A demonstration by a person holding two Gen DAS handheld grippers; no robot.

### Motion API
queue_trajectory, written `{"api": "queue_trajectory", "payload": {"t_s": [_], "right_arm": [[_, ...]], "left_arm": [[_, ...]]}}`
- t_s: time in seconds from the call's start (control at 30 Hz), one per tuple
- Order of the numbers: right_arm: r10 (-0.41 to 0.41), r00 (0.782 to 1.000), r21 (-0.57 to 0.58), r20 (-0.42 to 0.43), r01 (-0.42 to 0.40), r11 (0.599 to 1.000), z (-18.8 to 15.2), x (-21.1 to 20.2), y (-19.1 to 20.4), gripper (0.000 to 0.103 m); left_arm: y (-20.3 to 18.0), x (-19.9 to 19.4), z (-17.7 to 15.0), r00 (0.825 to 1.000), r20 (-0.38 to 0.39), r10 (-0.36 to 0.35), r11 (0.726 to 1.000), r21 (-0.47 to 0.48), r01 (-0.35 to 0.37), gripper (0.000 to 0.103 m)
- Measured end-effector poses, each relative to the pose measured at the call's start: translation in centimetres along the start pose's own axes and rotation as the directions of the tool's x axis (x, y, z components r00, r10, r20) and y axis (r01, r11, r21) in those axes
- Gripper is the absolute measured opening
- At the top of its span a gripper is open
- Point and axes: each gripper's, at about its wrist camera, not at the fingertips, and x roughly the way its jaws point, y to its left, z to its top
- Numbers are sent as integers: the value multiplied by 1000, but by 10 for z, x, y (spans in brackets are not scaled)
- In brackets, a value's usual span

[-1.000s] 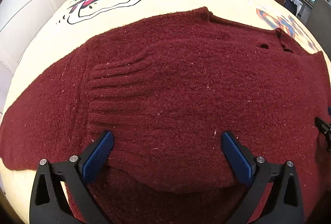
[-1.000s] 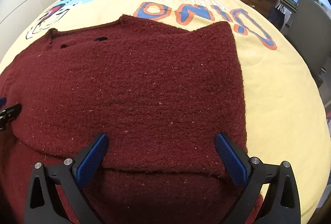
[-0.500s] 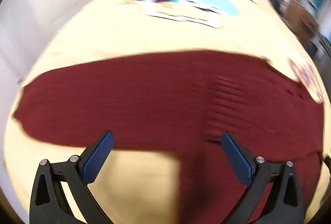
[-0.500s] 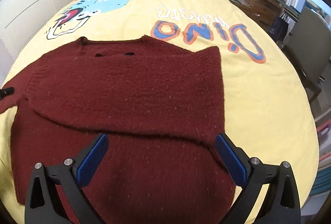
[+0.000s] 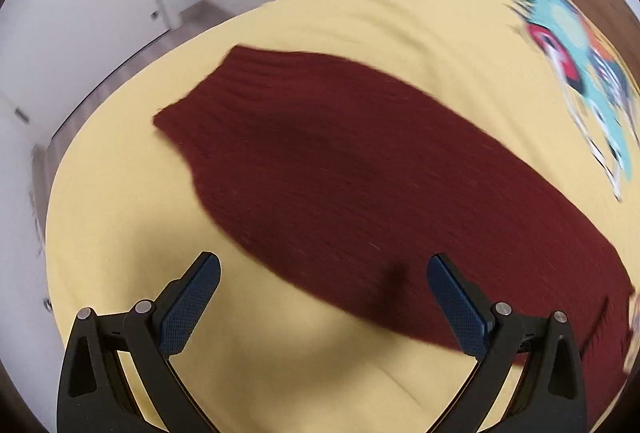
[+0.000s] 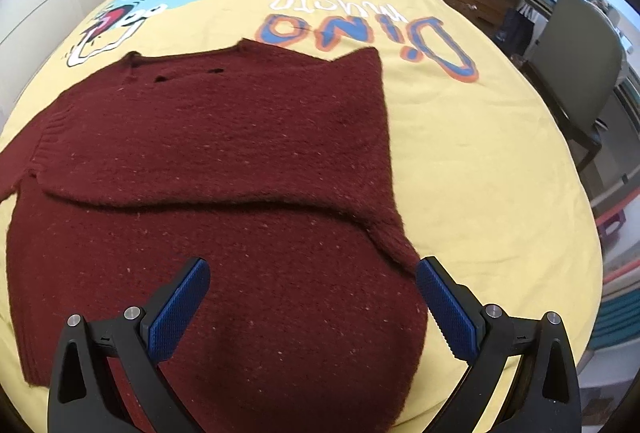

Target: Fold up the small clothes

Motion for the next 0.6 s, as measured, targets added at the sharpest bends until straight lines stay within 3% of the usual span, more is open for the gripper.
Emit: {"api": "queue_trajectory", "payload": {"t_s": [0.13, 0.27, 0.33, 0.4, 0.43, 0.5, 0.6], "right_arm": [[-7, 1000, 9, -13, 7, 1000, -1, 1, -2, 103], [-5, 1000, 13, -20, 5, 1000, -1, 3, -4, 103], [-7, 1000, 13, -24, 7, 1000, -1, 5, -3, 103], [-8, 1000, 13, -29, 8, 1000, -1, 7, -3, 103], [-7, 999, 13, -33, 8, 1000, -1, 8, -3, 103], [-7, 999, 15, -34, 7, 1000, -2, 8, -3, 103], [-7, 1000, 12, -27, 7, 1000, 0, 5, -3, 103]], "left_arm": [[16, 25, 17, 999, -44, -3, 998, -60, 1, 101], [24, 32, 14, 999, -43, -30, 996, -82, 27, 99], [21, 29, 12, 999, -20, -40, 999, -34, 39, 83], [20, 26, 10, 998, -7, -58, 998, -9, 58, 52], [18, 24, 11, 997, -5, -77, 997, 2, 77, 42], [14, 19, 14, 994, -8, -107, 994, 32, 107, 8], [5, 4, 14, 993, 8, -116, 989, 94, 115, 8]]}}
